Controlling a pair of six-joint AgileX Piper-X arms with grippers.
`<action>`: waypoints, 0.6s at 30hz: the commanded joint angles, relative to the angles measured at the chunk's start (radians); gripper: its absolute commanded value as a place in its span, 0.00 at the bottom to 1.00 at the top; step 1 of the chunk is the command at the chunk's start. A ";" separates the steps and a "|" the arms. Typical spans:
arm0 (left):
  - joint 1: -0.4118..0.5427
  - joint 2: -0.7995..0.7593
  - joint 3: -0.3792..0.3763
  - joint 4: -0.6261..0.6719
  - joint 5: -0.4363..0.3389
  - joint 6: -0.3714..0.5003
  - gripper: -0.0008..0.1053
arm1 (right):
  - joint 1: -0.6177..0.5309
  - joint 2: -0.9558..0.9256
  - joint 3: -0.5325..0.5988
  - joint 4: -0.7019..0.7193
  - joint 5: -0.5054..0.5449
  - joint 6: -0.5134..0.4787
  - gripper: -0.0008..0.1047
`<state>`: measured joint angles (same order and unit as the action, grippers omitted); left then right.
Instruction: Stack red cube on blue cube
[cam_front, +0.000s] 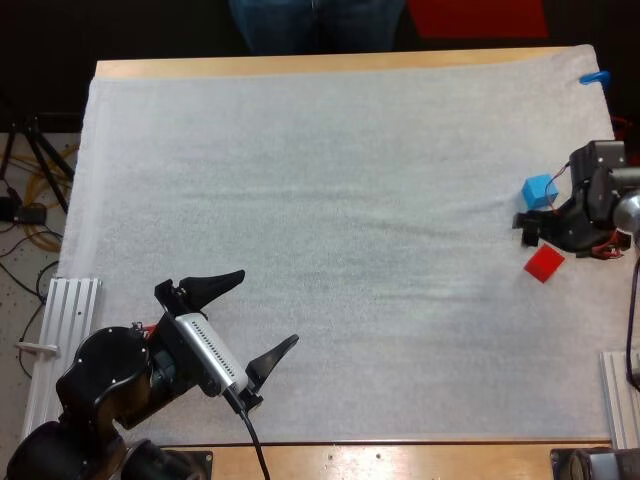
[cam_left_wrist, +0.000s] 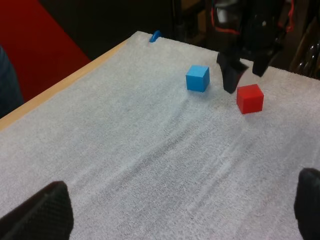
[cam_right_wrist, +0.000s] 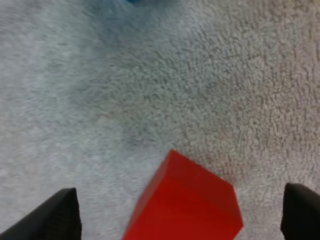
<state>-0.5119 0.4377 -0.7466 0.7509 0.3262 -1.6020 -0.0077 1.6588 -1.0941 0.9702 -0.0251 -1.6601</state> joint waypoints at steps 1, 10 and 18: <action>-0.004 -0.002 -0.007 -0.017 -0.010 0.000 0.83 | 0.002 0.012 -0.007 -0.002 0.004 -0.003 0.74; -0.004 -0.002 -0.007 -0.017 -0.010 0.000 0.83 | 0.002 0.095 -0.007 -0.013 0.000 -0.022 0.74; -0.002 -0.002 -0.007 -0.017 -0.010 0.000 0.83 | 0.002 0.098 -0.007 0.010 -0.007 -0.049 0.67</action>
<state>-0.5119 0.4377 -0.7466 0.7509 0.3262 -1.6020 -0.0077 1.7634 -1.0941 0.9727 -0.0246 -1.6965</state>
